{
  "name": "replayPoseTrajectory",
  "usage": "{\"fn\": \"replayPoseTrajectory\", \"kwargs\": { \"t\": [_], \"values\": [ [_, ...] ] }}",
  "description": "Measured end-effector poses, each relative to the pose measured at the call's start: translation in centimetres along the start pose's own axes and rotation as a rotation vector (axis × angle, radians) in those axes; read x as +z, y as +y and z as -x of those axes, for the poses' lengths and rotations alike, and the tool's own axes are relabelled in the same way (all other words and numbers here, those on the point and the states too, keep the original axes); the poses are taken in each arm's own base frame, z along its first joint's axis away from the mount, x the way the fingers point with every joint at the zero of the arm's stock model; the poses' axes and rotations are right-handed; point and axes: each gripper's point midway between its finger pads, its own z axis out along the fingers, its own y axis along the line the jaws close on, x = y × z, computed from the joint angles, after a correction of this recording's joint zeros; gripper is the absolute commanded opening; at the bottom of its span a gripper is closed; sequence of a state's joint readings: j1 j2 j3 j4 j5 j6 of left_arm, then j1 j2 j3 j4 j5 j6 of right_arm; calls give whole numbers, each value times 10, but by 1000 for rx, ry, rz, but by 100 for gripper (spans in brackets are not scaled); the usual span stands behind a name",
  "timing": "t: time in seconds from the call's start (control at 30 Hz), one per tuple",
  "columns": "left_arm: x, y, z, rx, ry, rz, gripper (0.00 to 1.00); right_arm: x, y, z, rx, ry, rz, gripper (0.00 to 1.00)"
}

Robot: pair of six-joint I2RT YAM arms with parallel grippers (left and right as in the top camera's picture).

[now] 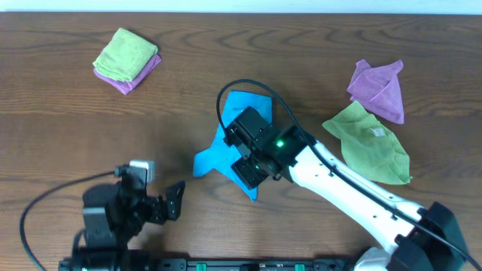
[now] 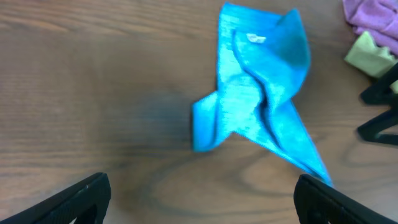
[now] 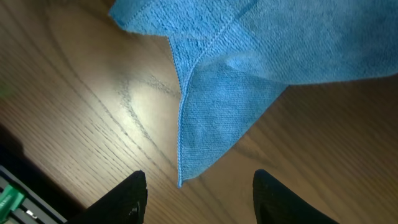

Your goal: Fold the cloth

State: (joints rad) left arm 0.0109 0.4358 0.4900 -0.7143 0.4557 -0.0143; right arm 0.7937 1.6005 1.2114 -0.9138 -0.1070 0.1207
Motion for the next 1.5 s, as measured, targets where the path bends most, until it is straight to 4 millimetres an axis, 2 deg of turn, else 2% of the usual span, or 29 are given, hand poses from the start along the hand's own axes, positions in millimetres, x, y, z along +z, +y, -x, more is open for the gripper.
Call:
{"fn": "replayPoseTrajectory", "kwargs": {
  "t": [0.13,0.23,0.4,0.6,0.8,1.07,1.5],
  "values": [
    [4,-15,14,-67,124,-81,95,0,-9,-8,24,-29,-1,56],
    [17,-23,23,-109,182,-156,95,-4,-21,-14,67,-70,6,56],
    [39,-23,7,-319,336,-188,95,-15,-33,-25,129,-106,13,57],
    [57,-16,-16,-529,490,-150,95,-15,-32,-34,148,-92,27,58],
    [73,-9,-41,-691,637,-103,95,-14,-31,-34,159,-91,34,59],
    [99,2,-46,-722,654,-95,95,-14,-31,-34,161,-91,34,60],
    [125,8,-45,-751,637,-118,96,-14,-31,-34,162,-91,34,62]
  ]
}}
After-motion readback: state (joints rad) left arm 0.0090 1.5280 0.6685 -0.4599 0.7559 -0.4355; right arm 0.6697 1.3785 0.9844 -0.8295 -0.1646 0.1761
